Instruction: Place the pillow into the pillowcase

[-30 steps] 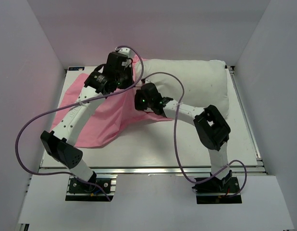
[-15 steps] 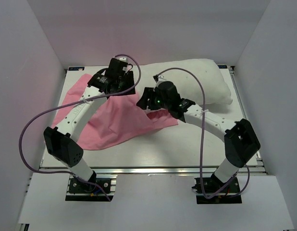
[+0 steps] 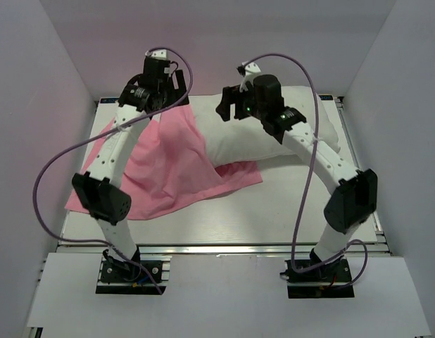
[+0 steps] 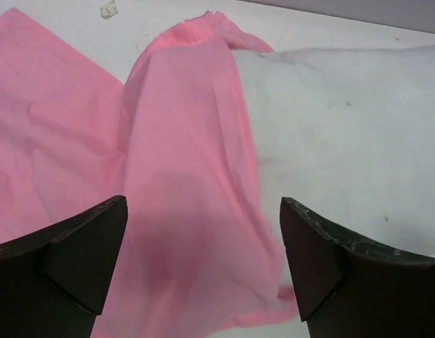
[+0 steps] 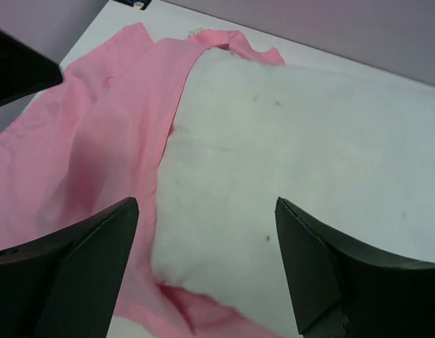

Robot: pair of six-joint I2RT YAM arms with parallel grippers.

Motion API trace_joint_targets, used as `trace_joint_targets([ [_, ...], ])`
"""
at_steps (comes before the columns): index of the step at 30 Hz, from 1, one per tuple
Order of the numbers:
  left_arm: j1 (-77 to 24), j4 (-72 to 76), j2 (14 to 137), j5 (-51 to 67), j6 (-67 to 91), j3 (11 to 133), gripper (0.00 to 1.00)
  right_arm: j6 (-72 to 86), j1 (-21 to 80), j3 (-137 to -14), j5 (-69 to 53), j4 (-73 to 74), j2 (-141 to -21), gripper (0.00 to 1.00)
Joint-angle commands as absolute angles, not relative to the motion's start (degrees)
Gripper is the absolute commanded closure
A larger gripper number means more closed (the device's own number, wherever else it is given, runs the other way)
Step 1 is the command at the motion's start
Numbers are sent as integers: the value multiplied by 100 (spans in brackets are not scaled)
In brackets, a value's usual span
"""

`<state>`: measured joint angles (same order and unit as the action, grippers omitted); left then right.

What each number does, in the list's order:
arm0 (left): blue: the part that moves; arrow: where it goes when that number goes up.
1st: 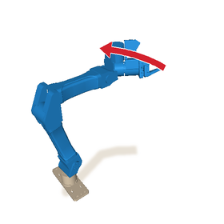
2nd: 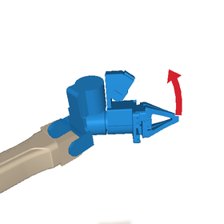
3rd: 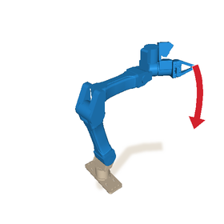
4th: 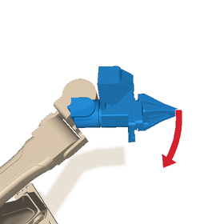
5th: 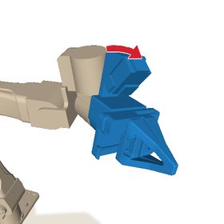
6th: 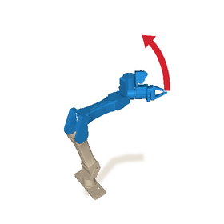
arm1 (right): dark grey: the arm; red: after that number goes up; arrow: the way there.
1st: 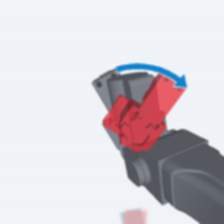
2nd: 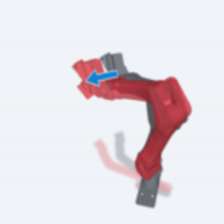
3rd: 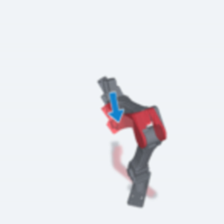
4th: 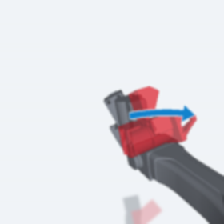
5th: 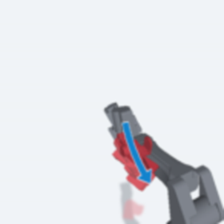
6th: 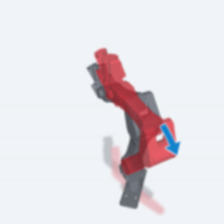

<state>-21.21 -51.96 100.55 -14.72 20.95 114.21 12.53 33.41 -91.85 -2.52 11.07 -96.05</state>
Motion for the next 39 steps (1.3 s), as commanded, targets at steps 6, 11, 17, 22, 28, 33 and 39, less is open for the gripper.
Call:
trace_joint_targets([
  [6,-1758,-5036,12066,-387,1687,13069,2,-298,2822,-12109,-1580,1433,-12047,16],
  [11,-1573,-4791,12524,174,1705,13044,7,-421,2716,-13025,-2099,828,-13367,11],
  [17,-1538,-4737,12788,246,1731,13034,31,-588,2716,-12789,-2627,764,-13922,21],
  [22,-1529,-4825,12788,132,1670,13175,53,-826,2716,-12166,-2936,1062,-13633,100],
  [28,-1529,-4895,12438,-211,1608,13192,100,-695,2760,-10137,-2568,4,-11921,100],
  [33,-1529,-4738,11735,-18,1608,12807,100,-554,2961,-8562,-2144,-501,-10646,100],
  [39,-1538,-4631,10838,676,1485,12594,100,-765,3558,-8148,-1609,-334,-10353,100],
])
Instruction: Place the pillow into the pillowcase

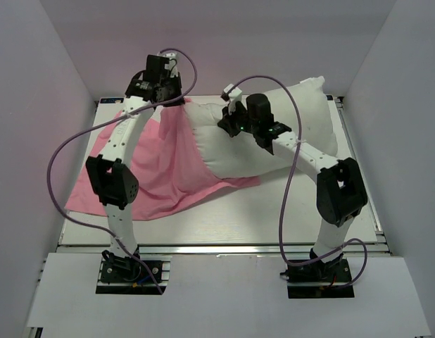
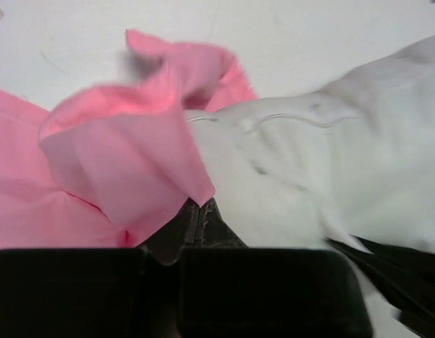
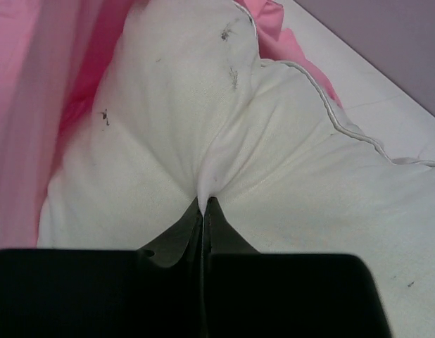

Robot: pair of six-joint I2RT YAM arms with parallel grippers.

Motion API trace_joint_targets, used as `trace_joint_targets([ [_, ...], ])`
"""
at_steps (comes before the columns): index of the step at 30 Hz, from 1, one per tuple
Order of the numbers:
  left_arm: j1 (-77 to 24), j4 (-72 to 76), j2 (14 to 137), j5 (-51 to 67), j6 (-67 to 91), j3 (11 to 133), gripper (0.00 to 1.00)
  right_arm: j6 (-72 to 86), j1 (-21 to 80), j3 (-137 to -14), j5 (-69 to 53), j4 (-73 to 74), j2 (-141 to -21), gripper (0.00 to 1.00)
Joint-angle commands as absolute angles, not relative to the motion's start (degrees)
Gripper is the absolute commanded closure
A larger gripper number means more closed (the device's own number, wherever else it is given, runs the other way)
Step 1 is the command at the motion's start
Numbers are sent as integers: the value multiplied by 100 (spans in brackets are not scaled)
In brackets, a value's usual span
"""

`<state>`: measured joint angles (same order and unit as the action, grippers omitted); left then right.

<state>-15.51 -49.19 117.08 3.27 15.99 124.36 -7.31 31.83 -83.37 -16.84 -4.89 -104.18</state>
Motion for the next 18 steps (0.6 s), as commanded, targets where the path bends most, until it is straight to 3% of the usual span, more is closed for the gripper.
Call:
trace_joint_targets([
  [1,-1538,-4684,10793,781,1459,12664,100,-704,3620,-8147,-1582,-325,-10371,100],
  [5,-1556,-4597,10460,1247,1520,12412,100,-493,4042,-8349,-1196,-281,-10573,100],
  [10,-1740,-4570,10502,1459,1547,12278,100,237,4341,-8148,-941,-1291,-10293,100],
  [14,-2082,-4789,10696,1311,1477,12261,100,694,4386,-7718,-432,-2073,-9609,100],
  [18,-2180,-4878,10819,1177,1485,12296,100,949,4394,-6874,-693,-2759,-8869,100],
])
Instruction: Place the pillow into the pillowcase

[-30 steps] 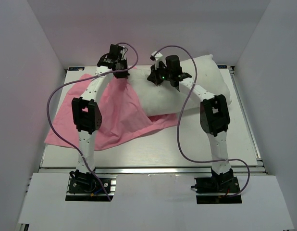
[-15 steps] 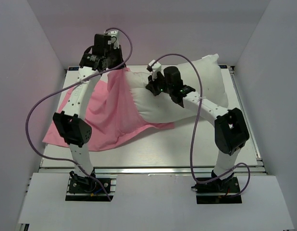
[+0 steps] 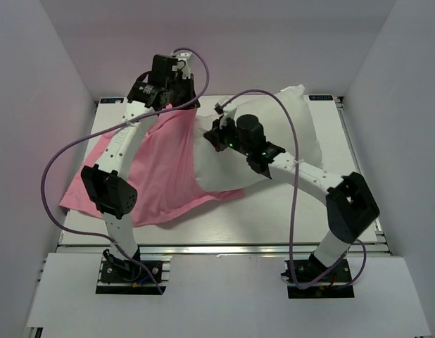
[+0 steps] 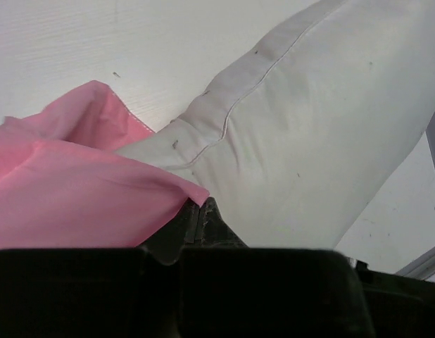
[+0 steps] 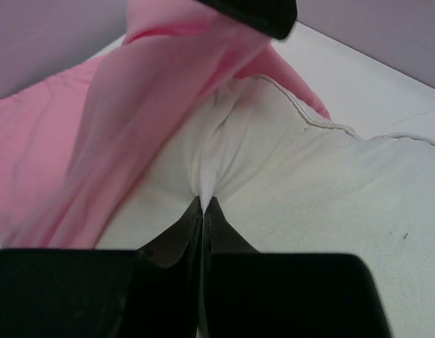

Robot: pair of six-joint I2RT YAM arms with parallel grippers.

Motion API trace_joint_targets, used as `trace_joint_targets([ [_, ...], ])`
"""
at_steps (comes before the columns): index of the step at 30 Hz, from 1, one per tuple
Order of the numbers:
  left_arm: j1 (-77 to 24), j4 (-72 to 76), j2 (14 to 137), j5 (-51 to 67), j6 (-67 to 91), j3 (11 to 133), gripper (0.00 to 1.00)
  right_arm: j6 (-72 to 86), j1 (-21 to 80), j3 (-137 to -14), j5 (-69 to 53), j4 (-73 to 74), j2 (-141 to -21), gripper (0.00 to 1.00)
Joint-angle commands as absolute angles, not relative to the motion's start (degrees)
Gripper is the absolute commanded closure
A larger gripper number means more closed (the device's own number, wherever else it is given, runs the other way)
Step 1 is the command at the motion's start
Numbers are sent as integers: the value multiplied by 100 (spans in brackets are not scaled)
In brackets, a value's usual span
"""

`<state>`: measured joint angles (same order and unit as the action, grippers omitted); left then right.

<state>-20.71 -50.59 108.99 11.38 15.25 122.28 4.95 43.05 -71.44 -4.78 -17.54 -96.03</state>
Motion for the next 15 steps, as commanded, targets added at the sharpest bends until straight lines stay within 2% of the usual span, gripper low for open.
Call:
trace_joint_targets([
  [1,-2188,-4834,10819,1291,1511,12287,100,1001,4412,-6795,-755,-2768,-8790,100],
  [4,-2294,-4659,10776,1511,1555,12243,100,1133,4482,-6636,-1037,-2935,-8885,100],
  [8,-2539,-4614,10758,1687,1521,12374,100,1274,4658,-7179,-1125,-2681,-9866,100],
  [11,-2724,-4588,10679,1837,1520,12401,100,1362,4702,-7637,-871,-2584,-10544,100],
  [15,-2839,-4282,10267,2004,1617,12035,100,1687,4702,-7577,-599,-2864,-10924,100],
])
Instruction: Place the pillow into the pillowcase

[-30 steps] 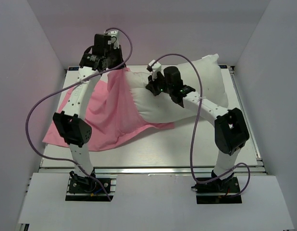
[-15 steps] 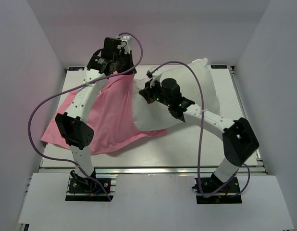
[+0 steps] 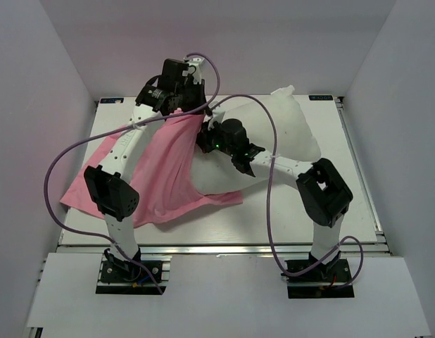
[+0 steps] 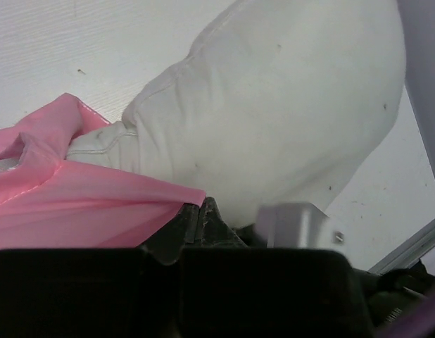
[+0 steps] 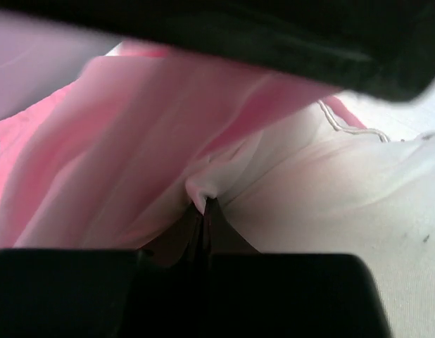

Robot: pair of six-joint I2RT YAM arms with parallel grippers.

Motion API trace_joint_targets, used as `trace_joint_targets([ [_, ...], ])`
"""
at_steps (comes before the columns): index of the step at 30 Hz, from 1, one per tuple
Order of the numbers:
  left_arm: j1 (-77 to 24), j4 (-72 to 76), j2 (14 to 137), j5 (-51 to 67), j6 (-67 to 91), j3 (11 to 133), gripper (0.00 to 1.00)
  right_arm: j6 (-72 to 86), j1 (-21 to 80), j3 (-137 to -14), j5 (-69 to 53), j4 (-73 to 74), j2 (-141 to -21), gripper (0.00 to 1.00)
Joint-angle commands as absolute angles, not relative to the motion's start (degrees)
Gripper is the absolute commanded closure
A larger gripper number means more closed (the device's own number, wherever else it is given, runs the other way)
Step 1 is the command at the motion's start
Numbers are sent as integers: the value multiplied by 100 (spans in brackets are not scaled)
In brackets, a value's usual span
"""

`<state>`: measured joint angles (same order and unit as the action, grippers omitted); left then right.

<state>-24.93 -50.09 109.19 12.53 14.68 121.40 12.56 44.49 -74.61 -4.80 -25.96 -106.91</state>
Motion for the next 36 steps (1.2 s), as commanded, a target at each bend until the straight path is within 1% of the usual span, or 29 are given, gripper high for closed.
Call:
trace_joint_targets([
  [1,-2856,-4202,10187,2065,1617,11910,100,1722,4702,-7559,-354,-2891,-11055,100],
  [4,-2927,-3956,9863,2030,1722,11348,100,1942,4693,-7402,-18,-3066,-11145,100],
  [5,-2935,-3816,9774,1969,1757,10912,100,2038,4676,-7313,139,-3128,-11049,100],
  [7,-2936,-3692,9477,1672,1950,10391,100,2092,4632,-6955,53,-3330,-10847,100],
  [8,-2936,-3535,9379,1479,2012,10110,100,2092,4545,-6839,-182,-3348,-10559,90],
  [9,-2927,-3507,9317,1076,2065,9890,100,2092,4483,-6751,-315,-3305,-10408,72],
  [10,-2927,-3568,9290,881,2170,9670,100,2118,4343,-6680,-595,-3226,-10076,63],
  [12,-2927,-3866,9299,329,2258,9607,100,2109,4167,-6644,-869,-2692,-9757,46],
  [13,-2927,-3963,9299,160,2363,9554,81,2040,4009,-6671,-1027,-2446,-9477,36],
  [14,-2927,-4147,9290,36,2390,9545,63,1952,3947,-6810,-1089,-1852,-9353,30],
  [15,-2927,-4227,9281,-261,2434,9554,44,1838,3885,-6864,-1151,-1593,-9238,24],
  [16,-2918,-4306,9255,-316,2461,9528,17,1593,3833,-6890,-1134,-1399,-9002,20],
  [17,-2927,-4359,9203,-334,2470,9493,8,1469,3815,-6925,-1082,-1189,-8896,17],
  [18,-2918,-4385,9063,-369,2505,9466,2,1346,3806,-7056,-1003,-708,-8816,13],
  [22,-2927,-4298,8562,-369,2645,9282,2,915,3806,-7383,-363,253,-8500,12],
  [24,-2918,-4298,8159,-465,2829,8975,2,774,3779,-7453,-133,595,-8438,11],
  [25,-2927,-4307,8008,-553,2943,8800,2,765,3753,-7444,225,667,-8411,11],
  [27,-2918,-4386,7727,-939,3215,8211,2,677,3666,-7453,438,721,-8446,11],
  [28,-2918,-4421,7491,-1132,3339,8018,2,712,3465,-7471,492,712,-8559,11],
  [30,-2909,-4482,7366,-1712,3602,7622,2,808,3183,-7619,239,799,-8770,11],
  [31,-2840,-4517,7374,-1984,3682,7551,2,852,2877,-7777,55,826,-9041,11],
  [33,-2708,-4378,7470,-2126,3744,7314,2,800,2533,-7962,-202,844,-9507,11],
  [35,-2366,-3781,7733,-2031,3700,7094,2,800,2391,-8165,-115,888,-9781,11],
  [36,-2216,-3623,7874,-1560,3561,7058,2,835,2338,-8174,-27,879,-9956,12],
])
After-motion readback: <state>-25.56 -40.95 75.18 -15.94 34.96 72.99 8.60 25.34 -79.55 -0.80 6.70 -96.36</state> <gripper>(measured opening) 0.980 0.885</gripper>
